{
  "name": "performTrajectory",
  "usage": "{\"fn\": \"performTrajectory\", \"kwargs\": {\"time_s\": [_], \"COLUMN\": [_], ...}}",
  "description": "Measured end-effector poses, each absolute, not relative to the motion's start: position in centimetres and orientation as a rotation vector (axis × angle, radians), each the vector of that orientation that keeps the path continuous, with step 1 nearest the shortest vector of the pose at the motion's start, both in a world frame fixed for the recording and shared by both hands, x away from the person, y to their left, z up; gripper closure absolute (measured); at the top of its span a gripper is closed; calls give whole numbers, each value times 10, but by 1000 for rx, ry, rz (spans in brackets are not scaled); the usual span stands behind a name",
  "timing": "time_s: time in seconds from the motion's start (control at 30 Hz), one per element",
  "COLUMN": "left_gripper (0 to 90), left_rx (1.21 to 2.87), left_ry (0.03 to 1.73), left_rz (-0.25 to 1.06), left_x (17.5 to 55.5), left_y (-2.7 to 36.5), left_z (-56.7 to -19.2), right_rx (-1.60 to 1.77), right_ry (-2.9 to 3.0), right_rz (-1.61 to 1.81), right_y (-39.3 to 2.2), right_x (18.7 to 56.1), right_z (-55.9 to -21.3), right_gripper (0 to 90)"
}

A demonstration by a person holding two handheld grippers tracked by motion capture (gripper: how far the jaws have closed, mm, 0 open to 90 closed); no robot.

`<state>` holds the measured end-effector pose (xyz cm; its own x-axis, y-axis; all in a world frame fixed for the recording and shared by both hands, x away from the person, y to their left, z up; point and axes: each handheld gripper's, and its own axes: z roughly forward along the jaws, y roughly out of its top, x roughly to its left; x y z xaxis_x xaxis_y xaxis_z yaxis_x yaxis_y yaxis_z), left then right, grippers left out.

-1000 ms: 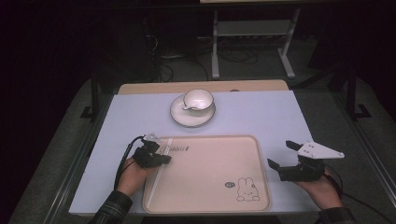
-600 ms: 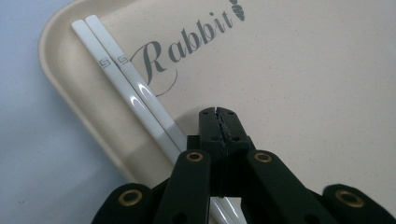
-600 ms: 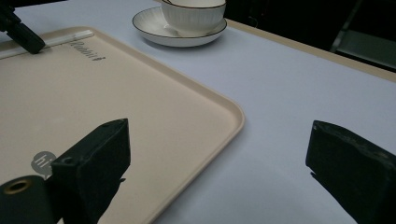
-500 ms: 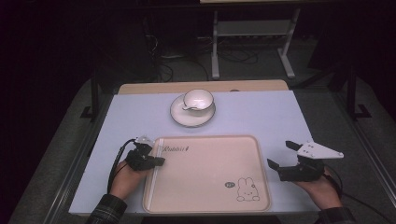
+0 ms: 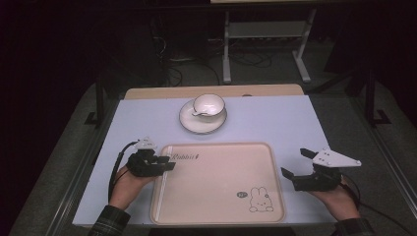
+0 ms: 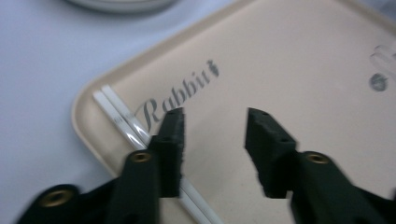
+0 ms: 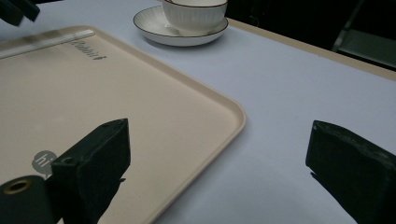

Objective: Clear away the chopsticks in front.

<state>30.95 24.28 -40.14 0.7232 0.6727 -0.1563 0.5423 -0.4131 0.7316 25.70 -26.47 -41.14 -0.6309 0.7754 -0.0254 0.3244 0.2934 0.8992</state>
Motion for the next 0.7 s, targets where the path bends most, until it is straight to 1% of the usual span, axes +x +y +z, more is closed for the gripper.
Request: {"fn": "performTrajectory", "kwargs": {"time_s": [0.07, 0.17, 0.43, 0.57, 0.7], "left_gripper": [465, 362, 168, 147, 147], "left_rx": [2077, 2060, 2015, 2000, 1993], "left_ry": [898, 886, 886, 879, 878], "left_rz": [229, 286, 399, 435, 435], "left_x": [305, 299, 287, 282, 279], "left_y": [249, 257, 277, 284, 289], "left_z": [-395, -390, -391, -393, -399], "right_rx": [982, 982, 983, 986, 986], "right_ry": [2106, 2107, 2110, 2112, 2114], "right_rz": [1303, 1305, 1312, 1318, 1317], "right_y": [-265, -264, -264, -263, -263], "right_x": [257, 257, 257, 257, 257], "right_z": [-411, -411, -411, -412, -412], "right_gripper": [59, 59, 59, 59, 59]}}
